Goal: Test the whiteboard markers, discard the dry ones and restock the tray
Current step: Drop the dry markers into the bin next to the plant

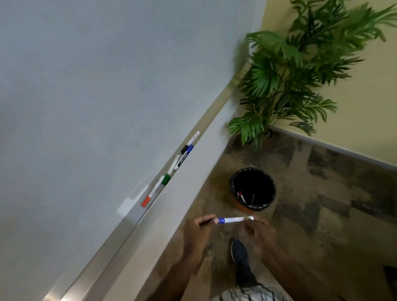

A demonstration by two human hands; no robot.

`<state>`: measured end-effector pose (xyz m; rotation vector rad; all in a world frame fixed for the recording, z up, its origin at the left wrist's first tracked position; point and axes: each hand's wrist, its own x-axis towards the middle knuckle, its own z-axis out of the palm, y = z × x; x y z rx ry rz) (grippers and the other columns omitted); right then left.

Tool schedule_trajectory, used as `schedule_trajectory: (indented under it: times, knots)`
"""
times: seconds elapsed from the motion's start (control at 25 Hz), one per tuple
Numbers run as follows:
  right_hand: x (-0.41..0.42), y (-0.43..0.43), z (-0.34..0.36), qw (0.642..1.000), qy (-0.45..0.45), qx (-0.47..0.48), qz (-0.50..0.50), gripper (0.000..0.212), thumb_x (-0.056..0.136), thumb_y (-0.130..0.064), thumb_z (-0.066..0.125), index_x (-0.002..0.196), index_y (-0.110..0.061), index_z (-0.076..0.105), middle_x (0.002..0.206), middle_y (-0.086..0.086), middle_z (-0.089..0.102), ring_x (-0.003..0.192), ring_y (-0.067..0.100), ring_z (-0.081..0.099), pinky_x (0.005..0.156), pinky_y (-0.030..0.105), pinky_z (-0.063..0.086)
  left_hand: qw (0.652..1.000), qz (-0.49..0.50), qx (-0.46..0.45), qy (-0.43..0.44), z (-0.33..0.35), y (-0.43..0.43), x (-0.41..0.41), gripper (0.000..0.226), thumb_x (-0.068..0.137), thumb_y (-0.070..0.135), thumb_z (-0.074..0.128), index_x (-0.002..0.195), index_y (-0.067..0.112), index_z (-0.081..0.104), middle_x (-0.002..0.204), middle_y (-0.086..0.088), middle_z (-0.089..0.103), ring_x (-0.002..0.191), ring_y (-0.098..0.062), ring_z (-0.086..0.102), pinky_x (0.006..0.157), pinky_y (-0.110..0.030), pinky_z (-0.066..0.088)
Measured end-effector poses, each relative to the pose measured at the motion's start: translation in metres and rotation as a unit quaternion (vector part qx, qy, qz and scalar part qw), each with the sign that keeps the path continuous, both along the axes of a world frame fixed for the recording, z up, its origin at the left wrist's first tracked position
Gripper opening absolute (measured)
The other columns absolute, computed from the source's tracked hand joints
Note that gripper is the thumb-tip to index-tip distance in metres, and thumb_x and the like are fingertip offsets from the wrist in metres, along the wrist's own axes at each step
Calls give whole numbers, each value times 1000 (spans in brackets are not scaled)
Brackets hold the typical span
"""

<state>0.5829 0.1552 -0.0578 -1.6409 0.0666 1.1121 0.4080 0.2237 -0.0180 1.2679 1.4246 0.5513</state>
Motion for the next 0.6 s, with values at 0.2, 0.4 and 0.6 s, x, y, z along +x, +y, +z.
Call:
schedule_trajectory:
  times: [0.2,0.4,0.6]
  knots:
    - [99,11,-22,998,39,-40,0,11,95,-2,62,99,7,66,82,20,61,70,22,57,51,22,52,999,-46,0,25,-19,34,106,14,79,16,86,89,24,79,82,11,76,78,3,71,71,-10,52]
    - [180,44,-27,997,39,-53,-31,8,93,-3,64,98,3,65,70,13,62,52,12,56,41,18,45,997,-71,-33,-8,-17,78,197,16,83,14,82,97,21,76,91,9,75,86,0,71,83,-19,55]
    - [246,100,-38,991,94,-8,-96,15,97,-2,62,107,-7,53,68,7,61,59,14,61,51,26,55,979,-196,-53,-2,-9,138,263,38,92,22,72,129,19,63,138,-9,64,128,-20,59,112,-34,45]
